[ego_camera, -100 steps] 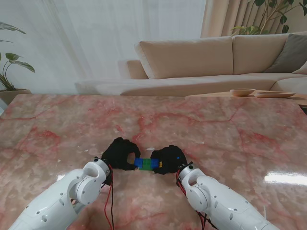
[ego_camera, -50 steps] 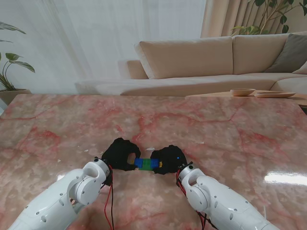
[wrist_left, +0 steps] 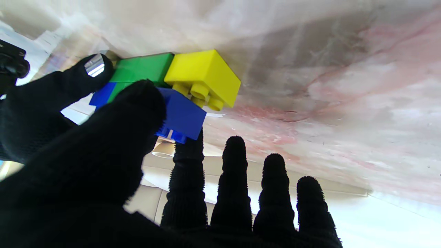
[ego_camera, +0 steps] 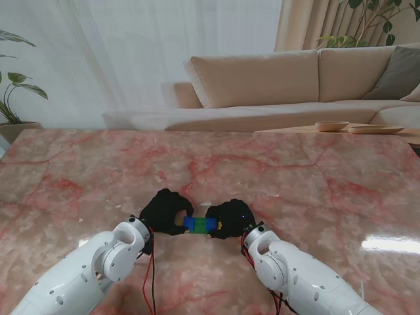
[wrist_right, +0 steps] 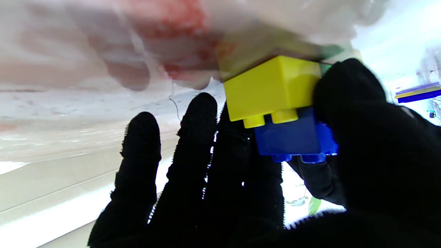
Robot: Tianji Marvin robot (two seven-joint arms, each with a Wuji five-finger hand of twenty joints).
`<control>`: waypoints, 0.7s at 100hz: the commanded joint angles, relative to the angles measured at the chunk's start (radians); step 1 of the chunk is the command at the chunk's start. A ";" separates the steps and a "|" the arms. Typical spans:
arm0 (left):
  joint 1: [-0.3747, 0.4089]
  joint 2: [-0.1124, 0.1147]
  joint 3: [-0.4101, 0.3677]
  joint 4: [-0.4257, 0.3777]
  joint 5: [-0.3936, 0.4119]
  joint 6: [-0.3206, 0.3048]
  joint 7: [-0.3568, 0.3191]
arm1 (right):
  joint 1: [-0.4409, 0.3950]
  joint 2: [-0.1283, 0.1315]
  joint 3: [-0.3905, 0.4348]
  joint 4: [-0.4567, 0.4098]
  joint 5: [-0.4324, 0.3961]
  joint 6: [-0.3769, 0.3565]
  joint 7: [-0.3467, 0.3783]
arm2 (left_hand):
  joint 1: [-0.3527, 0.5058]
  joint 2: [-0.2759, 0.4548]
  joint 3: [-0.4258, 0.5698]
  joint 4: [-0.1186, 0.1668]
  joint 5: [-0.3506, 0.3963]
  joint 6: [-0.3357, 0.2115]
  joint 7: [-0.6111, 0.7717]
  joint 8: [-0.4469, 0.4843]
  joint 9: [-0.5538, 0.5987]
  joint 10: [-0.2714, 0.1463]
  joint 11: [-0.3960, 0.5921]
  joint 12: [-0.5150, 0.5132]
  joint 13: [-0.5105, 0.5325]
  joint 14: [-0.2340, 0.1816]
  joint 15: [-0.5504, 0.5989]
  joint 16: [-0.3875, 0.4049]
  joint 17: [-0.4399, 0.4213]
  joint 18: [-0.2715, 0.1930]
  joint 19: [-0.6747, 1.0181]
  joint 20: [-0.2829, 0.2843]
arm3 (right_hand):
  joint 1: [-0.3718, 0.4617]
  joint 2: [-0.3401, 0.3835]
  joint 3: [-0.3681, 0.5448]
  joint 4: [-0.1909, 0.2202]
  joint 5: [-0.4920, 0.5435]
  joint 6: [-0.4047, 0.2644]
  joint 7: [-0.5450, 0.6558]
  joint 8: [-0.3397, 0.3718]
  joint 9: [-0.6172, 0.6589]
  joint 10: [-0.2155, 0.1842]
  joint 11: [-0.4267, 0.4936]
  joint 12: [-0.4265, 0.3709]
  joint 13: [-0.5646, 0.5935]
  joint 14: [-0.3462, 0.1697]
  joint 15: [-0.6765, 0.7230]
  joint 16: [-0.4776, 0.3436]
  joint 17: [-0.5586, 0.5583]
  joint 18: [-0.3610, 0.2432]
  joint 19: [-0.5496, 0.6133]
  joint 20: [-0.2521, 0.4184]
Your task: Build a two-level staggered structure with toy bricks
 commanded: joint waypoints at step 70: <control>0.001 0.001 0.002 0.013 -0.003 -0.023 0.011 | -0.014 -0.003 -0.007 0.019 0.007 -0.003 0.023 | -0.061 0.039 0.004 0.035 -0.114 0.038 -0.040 0.016 -0.056 -0.016 -0.019 0.004 -0.026 0.008 -0.028 -0.010 -0.024 -0.011 -0.058 0.032 | 0.078 0.065 0.081 -0.002 0.068 -0.158 0.098 0.033 0.066 -0.024 0.029 -0.026 0.019 -0.014 0.001 -0.004 -0.011 -0.003 0.024 0.005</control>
